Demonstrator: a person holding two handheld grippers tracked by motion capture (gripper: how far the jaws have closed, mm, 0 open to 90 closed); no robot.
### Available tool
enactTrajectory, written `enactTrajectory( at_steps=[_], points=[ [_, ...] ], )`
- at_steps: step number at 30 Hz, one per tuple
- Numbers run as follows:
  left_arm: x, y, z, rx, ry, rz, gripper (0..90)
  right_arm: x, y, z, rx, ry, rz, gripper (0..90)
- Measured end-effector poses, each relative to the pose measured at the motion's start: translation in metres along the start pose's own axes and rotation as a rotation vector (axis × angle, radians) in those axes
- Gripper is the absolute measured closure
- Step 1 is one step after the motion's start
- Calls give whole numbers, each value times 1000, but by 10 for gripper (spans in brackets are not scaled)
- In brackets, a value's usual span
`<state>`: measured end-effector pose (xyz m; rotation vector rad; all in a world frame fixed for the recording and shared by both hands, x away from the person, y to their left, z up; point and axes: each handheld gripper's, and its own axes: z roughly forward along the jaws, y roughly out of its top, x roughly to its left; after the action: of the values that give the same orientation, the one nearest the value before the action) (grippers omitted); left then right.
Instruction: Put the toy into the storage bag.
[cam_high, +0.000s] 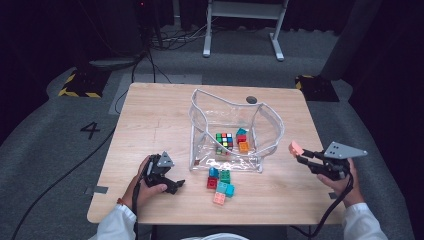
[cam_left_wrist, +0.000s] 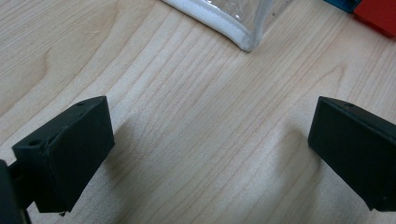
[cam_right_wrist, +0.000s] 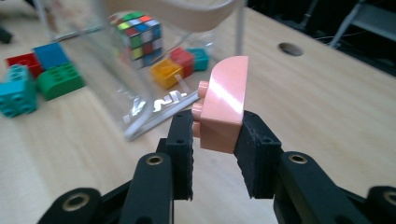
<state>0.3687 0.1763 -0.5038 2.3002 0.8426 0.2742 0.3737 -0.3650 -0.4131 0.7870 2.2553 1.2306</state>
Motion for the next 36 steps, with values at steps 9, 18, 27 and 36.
enactTrajectory(
  at_steps=[9, 18, 27, 36],
  points=[
    [0, 0, 0, 3, 2, -1, 4, -40, 37, -3, -49, -40, 31, 679],
    [0, 0, 0, 2, 2, 1, 4, -56, 80, -2, -90, -62, 15, 679],
    [0, 0, 0, 1, 2, 1, 4, -57, 126, 15, -85, -51, -16, 679],
    [0, 0, 0, 1, 2, 1, 4, -48, 153, 37, -92, -2, -42, 679]
  ],
)
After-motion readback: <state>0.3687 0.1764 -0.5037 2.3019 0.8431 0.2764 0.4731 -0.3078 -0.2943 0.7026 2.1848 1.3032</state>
